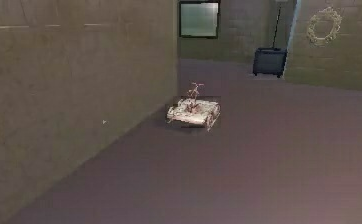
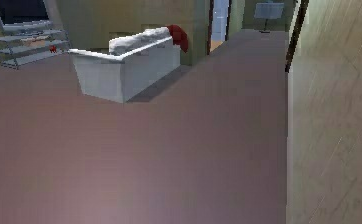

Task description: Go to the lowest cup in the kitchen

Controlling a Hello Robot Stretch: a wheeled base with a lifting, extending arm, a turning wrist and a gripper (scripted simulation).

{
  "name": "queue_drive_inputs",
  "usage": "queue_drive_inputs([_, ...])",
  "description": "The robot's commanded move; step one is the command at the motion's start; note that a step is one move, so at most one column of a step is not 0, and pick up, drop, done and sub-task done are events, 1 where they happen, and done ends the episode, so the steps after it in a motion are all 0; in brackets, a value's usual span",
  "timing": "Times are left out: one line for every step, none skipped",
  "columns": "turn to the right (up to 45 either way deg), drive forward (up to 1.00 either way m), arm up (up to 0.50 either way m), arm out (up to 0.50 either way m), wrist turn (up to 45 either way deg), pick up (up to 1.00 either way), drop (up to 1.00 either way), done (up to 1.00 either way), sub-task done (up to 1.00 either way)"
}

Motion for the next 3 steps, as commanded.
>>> queue_drive_inputs([-18.0, 0.0, 0.0, 0.0, 0.0, 0.0, 0.0, 0.0, 0.0])
queue_drive_inputs([0.0, 0.15, 0.0, 0.0, 0.0, 0.0, 0.0, 0.0, 0.0])
queue_drive_inputs([45.0, 0.0, 0.0, 0.0, 0.0, 0.0, 0.0, 0.0, 0.0])
